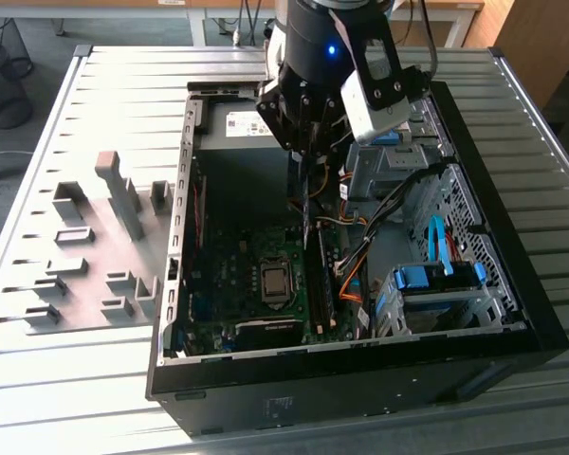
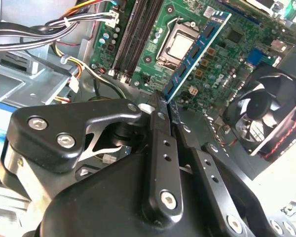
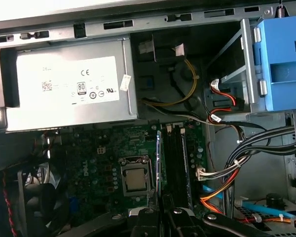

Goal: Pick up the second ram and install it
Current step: 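Insert the second ram into the second slot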

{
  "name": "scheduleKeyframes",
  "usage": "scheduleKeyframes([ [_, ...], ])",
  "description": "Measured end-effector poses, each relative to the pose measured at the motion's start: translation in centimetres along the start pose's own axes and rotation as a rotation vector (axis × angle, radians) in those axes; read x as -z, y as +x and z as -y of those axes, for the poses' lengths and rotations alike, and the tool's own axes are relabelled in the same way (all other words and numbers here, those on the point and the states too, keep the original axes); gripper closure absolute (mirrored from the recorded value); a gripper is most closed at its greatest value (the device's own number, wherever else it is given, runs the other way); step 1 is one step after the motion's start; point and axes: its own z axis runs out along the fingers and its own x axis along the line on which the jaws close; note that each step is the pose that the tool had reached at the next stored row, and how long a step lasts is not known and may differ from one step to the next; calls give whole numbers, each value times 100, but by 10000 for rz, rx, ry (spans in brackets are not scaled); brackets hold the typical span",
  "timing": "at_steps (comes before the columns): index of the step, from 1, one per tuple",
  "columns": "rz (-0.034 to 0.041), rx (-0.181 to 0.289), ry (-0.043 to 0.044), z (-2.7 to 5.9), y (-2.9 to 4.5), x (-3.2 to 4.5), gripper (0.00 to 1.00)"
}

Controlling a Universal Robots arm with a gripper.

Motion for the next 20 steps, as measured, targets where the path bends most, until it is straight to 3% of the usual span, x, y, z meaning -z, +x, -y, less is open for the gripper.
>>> scheduleKeyframes([
  [5,-8,470,18,-1,-12,-30,86],
  [20,-8,490,18,-1,-14,-79,86],
])
